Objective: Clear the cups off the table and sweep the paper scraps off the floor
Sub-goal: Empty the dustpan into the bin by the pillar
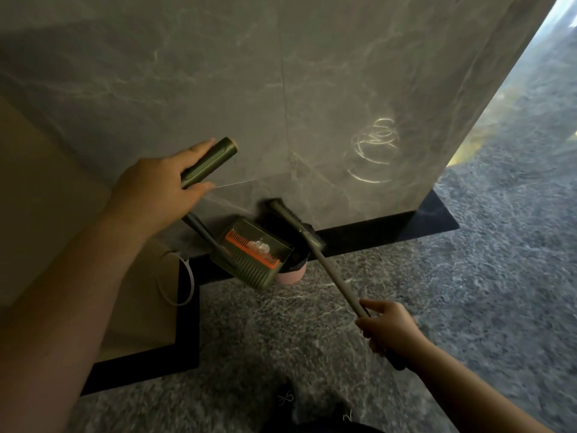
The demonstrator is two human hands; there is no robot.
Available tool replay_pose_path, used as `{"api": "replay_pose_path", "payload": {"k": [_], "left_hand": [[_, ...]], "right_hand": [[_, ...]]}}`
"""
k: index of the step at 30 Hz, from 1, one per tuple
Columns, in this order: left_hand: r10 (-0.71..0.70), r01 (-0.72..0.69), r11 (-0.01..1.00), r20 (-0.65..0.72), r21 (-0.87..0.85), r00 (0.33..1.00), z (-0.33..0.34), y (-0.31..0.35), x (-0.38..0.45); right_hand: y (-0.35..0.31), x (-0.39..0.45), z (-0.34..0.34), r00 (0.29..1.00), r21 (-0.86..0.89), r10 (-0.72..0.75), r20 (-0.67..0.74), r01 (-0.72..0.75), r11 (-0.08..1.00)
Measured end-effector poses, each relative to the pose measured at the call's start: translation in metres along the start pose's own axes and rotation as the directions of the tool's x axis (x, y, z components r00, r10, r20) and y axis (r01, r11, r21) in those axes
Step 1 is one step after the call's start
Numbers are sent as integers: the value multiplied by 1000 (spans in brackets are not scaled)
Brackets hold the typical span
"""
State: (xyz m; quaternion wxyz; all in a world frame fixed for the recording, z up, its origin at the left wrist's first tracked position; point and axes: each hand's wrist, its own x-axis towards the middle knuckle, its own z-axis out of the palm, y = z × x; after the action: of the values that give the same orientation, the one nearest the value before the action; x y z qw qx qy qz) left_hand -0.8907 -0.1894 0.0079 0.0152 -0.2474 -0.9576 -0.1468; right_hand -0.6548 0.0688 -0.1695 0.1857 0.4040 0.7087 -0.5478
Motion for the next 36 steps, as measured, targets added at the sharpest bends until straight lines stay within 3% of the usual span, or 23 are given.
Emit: {"api": "replay_pose_path", "payload": {"k": [16,29,36], "left_hand": [[47,-51,996,-58,-72,997,13,9,17],[143,-103,968,-165,230,976,1,42,26],[256,-199,916,-123,349,959,11,51,29]], "right_hand": [[13,-6,-33,996,-98,-45,73,52,994],[1,-7,-40,994,-46,-78,79,82,996],[-2,-13,-36,992,-55,-84,96,89,994]]}}
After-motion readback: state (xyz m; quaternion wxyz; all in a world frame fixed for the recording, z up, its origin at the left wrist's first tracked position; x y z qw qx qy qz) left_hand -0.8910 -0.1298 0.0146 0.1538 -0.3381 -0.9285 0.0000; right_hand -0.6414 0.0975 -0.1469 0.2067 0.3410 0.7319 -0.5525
